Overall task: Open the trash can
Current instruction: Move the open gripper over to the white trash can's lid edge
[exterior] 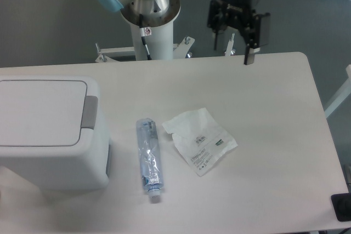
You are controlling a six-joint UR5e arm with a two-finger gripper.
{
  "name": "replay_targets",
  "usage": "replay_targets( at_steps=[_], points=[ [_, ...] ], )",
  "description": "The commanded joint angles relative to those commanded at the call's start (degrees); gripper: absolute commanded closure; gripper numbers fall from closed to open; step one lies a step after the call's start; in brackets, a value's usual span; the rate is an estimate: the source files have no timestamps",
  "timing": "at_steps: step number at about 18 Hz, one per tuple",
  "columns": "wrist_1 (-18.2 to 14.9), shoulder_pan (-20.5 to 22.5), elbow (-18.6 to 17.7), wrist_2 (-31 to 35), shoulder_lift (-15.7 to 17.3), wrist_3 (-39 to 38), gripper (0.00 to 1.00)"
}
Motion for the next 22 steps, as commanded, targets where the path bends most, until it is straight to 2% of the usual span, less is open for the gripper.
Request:
replay_targets(
  at_steps=[5, 7, 10, 12, 19, 22],
  points=[
    [-0.1, -1.9, 0.4, 0.2, 0.3, -1.5, 0.00],
    [0.0, -3.2, 0.4, -0.1, 0.0, -7.8, 0.00],
    [1.1, -7.3, 0.8, 0.3, -1.1, -17.1, 0.00],
    [2.1, -8.5, 0.8, 0.3, -1.2, -19.9, 0.00],
    [2.1, -14.9, 1.4, 0.4, -2.6, -33.6, 0.00],
    [2.4, -17.3, 4.1, 0.2, -4.2, -46.7, 0.00]
  ],
)
